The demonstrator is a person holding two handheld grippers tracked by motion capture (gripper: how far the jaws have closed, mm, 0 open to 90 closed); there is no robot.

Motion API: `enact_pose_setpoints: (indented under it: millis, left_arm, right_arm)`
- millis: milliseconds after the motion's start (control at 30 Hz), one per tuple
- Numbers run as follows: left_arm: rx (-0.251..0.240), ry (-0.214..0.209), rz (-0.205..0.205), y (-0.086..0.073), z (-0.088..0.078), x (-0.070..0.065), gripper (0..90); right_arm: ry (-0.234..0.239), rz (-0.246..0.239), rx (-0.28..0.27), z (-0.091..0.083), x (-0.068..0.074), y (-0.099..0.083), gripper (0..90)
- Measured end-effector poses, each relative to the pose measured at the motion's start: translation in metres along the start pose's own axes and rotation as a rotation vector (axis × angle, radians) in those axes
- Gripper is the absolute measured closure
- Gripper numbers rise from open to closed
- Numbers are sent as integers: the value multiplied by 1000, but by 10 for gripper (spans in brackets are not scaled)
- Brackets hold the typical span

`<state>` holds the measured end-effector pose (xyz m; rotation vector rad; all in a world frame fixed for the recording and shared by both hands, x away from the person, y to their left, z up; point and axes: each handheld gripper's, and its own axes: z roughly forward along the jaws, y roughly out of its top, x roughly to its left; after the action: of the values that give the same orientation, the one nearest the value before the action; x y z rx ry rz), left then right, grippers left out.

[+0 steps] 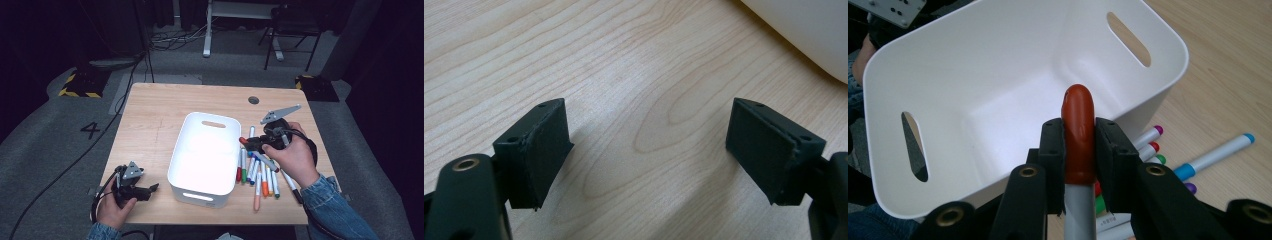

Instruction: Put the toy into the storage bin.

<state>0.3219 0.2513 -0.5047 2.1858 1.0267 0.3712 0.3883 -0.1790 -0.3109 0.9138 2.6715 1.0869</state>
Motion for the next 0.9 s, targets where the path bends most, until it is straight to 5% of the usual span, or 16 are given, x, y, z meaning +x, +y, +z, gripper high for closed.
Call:
enact_pose_setpoints:
  millis: [600,900]
  left_arm:
    - [2,1,4,0,-1,0,181]
    - [2,3,7,0,-1,0,181]
  right_arm:
    - [122,-90,-8,35,38,42,752]
    - [144,-105,-16,50,49,52,752]
